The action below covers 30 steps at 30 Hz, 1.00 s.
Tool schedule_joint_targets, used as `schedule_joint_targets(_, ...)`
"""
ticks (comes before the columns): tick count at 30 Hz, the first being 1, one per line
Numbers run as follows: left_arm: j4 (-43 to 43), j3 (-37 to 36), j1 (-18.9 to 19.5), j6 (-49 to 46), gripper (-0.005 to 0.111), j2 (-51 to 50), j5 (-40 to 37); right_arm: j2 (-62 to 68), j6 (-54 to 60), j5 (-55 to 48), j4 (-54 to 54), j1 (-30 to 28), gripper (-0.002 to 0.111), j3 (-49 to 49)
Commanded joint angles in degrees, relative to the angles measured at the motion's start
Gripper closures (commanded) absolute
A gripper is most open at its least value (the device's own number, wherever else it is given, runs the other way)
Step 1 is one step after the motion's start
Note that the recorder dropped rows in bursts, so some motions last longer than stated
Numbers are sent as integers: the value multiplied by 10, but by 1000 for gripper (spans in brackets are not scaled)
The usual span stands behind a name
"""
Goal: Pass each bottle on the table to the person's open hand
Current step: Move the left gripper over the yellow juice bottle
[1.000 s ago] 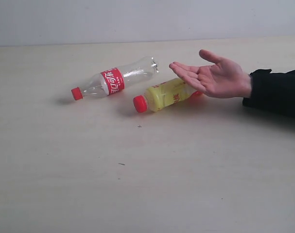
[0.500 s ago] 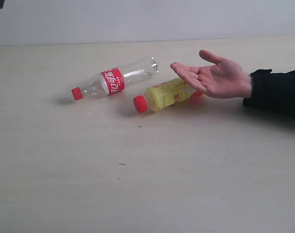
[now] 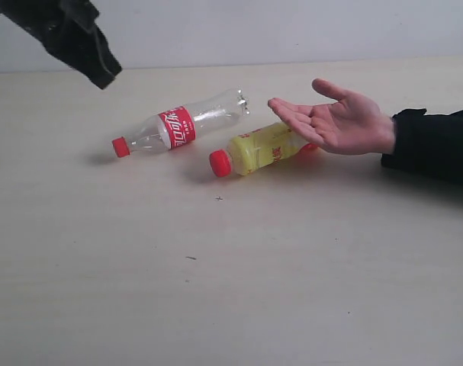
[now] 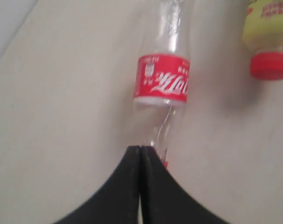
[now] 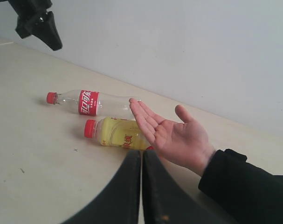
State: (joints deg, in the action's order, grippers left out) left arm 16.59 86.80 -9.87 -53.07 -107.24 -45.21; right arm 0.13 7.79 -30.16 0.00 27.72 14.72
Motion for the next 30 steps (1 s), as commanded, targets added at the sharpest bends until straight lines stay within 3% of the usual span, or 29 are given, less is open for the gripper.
schedule_joint_targets(1,16,11,-57,-21,107,-28,71,-1,-4,8,0,2,106,-3)
schedule_joint_targets(8,15,11,-144,-21,107,-62,140,-1,-4,8,0,2,106,-3)
schedule_joint_targets(10,11,11,-160,-21,101,-72,147,-1,-4,8,0,2,106,-3)
schedule_joint_targets(17,8,11,-195,-12,51,-102,145,-1,-4,8,0,2,106,-3)
schedule_joint_targets(21,7,11,-206,-12,33,-110,156,-1,-4,8,0,2,106,-3)
schedule_joint_targets(30,26,25,-212,86,31,-114,178,-1,-4,8,0,2,106,-3)
